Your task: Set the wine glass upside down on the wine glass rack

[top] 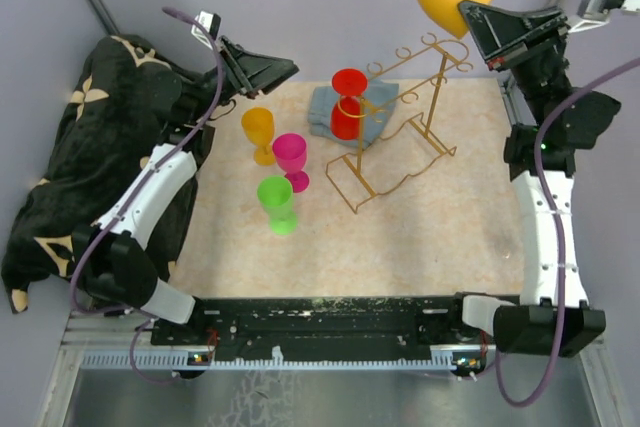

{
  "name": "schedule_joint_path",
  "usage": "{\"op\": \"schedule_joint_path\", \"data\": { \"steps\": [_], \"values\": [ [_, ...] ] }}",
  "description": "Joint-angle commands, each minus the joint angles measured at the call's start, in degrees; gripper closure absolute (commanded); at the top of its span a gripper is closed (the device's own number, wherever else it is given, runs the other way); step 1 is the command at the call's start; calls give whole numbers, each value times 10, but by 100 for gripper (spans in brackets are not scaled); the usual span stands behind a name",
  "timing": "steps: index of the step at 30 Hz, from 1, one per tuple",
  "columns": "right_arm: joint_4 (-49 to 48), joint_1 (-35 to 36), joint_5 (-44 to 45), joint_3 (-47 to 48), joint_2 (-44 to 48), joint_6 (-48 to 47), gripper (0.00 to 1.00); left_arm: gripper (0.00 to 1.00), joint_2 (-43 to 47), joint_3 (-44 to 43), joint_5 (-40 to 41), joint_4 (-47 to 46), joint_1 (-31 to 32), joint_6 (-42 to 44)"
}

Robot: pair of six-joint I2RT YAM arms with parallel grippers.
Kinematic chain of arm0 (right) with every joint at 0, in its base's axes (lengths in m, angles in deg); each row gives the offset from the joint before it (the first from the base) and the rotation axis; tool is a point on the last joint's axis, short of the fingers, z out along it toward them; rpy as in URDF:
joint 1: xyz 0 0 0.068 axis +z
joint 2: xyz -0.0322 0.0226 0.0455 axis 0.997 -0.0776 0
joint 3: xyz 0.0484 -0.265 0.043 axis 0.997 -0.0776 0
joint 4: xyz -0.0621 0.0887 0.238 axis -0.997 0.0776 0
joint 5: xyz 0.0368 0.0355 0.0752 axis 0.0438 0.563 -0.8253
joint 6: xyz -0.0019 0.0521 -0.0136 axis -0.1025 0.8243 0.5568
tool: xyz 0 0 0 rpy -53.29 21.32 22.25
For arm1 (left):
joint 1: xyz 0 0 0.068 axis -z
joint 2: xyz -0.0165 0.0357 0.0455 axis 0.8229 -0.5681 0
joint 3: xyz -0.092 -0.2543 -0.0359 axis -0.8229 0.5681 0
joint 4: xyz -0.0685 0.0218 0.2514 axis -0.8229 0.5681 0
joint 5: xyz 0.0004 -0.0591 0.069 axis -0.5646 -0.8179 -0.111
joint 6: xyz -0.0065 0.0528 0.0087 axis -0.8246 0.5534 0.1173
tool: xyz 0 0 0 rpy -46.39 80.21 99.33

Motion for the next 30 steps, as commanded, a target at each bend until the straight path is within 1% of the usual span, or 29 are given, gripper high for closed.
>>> {"op": "schedule_joint_path", "data": {
  "steps": [1, 4, 10, 16, 22, 25, 30],
  "values": [
    [-276, 6, -91, -22, -41, 213, 100, 36, -27, -14, -16, -154, 14, -115],
    [-382, 12, -105, -40, -62, 279, 100, 36, -58, -22, -15, -236, 32, -180],
    [-460, 28, -134, -57, -75, 326, 100, 36, -117, -52, 9, -368, 62, -293],
    [-491, 48, -153, -80, -76, 340, 100, 37, -136, -80, 30, -397, 74, -325],
    [-501, 54, -159, -124, -70, 330, 100, 37, -155, -104, 56, -464, 79, -398],
    [-505, 60, -159, -130, -77, 327, 100, 37, -153, -102, 65, -473, 83, -407],
    [-482, 81, -164, -137, -82, 298, 100, 36, -149, -103, 62, -461, 88, -400]
  ]
}}
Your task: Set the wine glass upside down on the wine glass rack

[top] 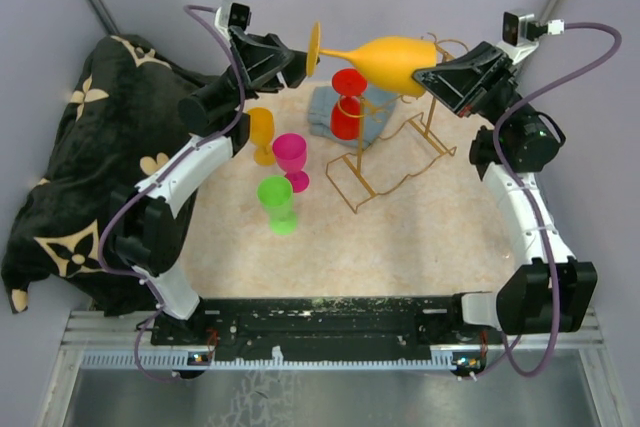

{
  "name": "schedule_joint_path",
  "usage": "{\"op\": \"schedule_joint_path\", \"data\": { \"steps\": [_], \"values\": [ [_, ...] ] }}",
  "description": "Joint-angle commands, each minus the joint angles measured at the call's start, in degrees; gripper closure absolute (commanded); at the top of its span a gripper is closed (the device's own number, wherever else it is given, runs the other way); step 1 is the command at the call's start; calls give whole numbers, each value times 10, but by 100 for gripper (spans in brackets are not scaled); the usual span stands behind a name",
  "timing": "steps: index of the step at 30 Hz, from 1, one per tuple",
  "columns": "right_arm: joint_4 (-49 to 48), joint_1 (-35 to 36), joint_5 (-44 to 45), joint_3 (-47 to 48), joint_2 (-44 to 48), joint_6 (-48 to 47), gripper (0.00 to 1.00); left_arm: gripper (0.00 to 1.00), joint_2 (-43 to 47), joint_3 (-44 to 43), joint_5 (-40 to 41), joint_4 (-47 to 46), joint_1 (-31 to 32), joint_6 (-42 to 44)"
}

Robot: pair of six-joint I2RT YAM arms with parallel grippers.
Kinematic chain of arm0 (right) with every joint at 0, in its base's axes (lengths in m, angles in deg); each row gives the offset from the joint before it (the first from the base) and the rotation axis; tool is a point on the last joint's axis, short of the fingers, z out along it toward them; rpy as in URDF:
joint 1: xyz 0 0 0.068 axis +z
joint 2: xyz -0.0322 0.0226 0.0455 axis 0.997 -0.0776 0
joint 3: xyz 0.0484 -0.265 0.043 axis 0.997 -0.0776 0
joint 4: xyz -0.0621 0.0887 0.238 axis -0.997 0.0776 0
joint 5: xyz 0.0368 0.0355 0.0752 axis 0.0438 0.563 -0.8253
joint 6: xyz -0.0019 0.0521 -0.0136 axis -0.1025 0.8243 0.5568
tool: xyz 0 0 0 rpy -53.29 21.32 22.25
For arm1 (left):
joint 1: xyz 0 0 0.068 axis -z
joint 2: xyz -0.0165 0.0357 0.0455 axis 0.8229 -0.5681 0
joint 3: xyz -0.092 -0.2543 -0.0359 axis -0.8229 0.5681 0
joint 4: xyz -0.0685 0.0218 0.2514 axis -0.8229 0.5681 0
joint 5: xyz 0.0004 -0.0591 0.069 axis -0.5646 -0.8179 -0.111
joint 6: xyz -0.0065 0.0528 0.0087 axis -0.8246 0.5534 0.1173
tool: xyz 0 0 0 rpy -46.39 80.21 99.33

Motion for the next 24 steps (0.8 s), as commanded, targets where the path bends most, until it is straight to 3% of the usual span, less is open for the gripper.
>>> {"op": "schedule_joint_path", "data": {
  "steps": [1, 5, 10, 16, 22, 24],
  "values": [
    [-17, 22, 1, 1, 2, -30, 100, 36, -3, -13, 6, -33, 6, -12],
    [-15, 30, -2, -1, -3, -36, 100, 40, -5, -14, 10, -36, 8, -17],
    [-15, 32, -3, -8, -7, -42, 100, 59, -4, -16, 16, -43, 13, -28],
    [-15, 33, 0, -11, -15, -45, 100, 64, -3, -18, 14, -44, 19, -35],
    [-16, 32, 3, -8, -21, -44, 100, 98, -2, -20, 9, -46, 21, -40],
    [-15, 33, 3, -7, -22, -45, 100, 100, 0, -21, 5, -41, 21, -38]
  ]
}}
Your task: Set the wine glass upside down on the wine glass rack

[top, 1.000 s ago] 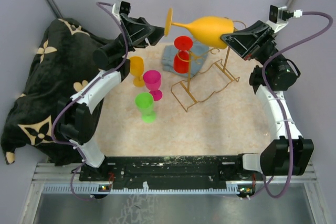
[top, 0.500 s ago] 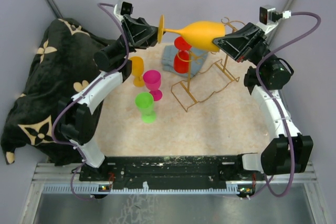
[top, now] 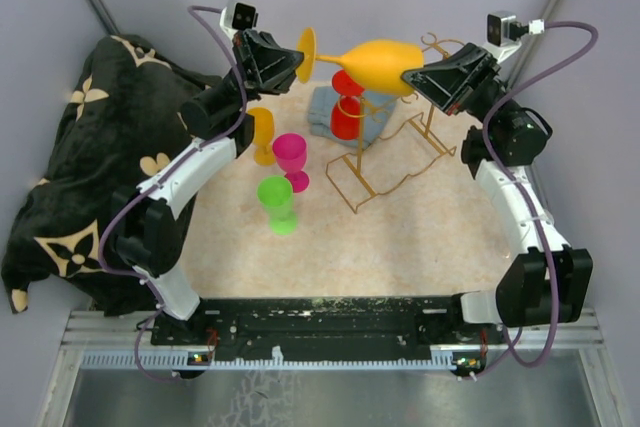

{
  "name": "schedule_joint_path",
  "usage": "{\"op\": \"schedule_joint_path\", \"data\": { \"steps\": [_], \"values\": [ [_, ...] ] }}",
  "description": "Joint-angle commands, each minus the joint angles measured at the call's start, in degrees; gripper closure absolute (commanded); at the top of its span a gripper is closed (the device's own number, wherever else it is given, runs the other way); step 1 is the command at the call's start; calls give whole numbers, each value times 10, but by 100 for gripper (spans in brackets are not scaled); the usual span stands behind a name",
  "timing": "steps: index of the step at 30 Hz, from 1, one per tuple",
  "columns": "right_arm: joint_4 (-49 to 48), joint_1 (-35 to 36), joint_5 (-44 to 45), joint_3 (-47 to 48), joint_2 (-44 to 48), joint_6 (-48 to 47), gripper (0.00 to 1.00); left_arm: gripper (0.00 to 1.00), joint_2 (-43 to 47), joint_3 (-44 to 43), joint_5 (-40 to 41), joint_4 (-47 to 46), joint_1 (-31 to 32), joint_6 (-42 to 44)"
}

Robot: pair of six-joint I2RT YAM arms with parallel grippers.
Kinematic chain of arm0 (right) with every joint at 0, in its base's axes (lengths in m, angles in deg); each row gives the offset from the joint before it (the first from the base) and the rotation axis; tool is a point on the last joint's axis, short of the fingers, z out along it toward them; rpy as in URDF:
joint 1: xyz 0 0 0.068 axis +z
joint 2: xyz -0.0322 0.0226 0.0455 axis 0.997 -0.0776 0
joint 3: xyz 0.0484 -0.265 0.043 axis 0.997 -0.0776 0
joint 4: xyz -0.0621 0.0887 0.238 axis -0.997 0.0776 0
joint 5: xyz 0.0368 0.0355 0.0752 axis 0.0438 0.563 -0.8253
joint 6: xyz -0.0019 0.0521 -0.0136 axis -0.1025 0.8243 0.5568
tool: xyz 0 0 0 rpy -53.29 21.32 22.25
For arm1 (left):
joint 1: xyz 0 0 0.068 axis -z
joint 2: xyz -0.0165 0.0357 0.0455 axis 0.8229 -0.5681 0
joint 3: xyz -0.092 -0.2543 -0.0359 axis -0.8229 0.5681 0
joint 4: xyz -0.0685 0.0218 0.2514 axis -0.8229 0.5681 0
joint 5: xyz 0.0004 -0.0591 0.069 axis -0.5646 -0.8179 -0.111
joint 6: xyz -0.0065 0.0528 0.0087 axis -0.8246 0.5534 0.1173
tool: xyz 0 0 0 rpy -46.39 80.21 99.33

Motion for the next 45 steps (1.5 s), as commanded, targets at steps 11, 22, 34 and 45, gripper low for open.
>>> {"op": "schedule_joint_path", "data": {
  "steps": [11, 22, 34, 45],
  "values": [
    [12, 5, -2, 9, 14, -53, 66, 100, -6, -65, -18, -3, 1, 12],
    [245, 4, -18, -4, 81, -231, 62, 100, 4, -93, -31, 44, -39, 39],
    [473, 3, 33, -6, 142, -394, 62, 100, -8, -131, -40, 101, -85, 92],
    [582, 3, 49, 4, 197, -476, 62, 100, -54, -154, -38, 212, -100, 236]
  ]
}}
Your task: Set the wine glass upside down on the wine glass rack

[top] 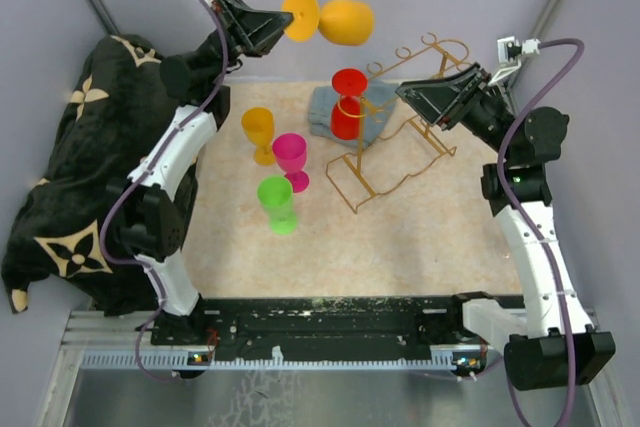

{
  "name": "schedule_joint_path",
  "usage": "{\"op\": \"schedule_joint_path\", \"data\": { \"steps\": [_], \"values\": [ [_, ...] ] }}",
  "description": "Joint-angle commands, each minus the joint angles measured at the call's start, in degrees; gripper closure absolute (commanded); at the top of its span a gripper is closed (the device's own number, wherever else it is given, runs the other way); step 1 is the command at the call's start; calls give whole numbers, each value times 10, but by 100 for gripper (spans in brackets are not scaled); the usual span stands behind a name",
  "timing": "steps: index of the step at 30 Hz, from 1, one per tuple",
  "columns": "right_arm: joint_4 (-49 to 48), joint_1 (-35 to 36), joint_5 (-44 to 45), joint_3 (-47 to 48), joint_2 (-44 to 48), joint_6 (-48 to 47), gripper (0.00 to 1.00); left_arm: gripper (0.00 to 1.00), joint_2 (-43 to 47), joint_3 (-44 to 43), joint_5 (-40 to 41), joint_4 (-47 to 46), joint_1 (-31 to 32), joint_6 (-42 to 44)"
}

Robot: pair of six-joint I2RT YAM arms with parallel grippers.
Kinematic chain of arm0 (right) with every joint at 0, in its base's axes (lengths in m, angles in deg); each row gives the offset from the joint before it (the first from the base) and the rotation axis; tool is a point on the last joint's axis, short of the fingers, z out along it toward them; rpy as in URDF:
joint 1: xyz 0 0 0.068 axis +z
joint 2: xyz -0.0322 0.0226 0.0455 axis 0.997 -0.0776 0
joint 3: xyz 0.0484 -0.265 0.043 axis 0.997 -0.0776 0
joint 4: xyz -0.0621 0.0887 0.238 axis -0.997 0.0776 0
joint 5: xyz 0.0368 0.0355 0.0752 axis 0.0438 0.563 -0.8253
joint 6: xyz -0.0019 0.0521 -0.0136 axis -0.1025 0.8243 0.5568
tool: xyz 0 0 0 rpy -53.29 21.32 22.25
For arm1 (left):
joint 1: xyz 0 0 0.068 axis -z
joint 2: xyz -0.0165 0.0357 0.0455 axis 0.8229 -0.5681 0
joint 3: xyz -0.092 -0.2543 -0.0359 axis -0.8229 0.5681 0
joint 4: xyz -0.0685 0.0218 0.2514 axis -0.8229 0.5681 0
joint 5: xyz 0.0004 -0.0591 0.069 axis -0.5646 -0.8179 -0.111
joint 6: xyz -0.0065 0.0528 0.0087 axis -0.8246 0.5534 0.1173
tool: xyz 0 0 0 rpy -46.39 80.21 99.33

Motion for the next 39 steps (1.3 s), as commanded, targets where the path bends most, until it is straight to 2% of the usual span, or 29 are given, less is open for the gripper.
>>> {"op": "schedule_joint_path", "data": {
  "steps": [1, 4, 7, 14, 19, 29, 39],
  "values": [
    [39, 1, 14, 29, 31, -51, 62, 100, -7, -22, 7, 72, -4, 115],
    [61, 1, 16, 31, 40, -65, 62, 100, -1, -36, 13, 164, -3, 215],
    [74, 0, 18, 29, 48, -74, 62, 100, -3, -47, 27, 220, -3, 268],
    [82, 0, 19, 25, 55, -78, 62, 100, -49, -80, 43, 258, -3, 288],
    [95, 1, 23, 27, 56, -87, 62, 100, -67, -101, 72, 345, 0, 334],
    [119, 1, 32, 28, 65, -101, 62, 100, -124, -164, 100, 437, 21, 357],
    [137, 1, 36, 26, 74, -111, 62, 100, -160, -191, 112, 485, 57, 374]
  ]
}}
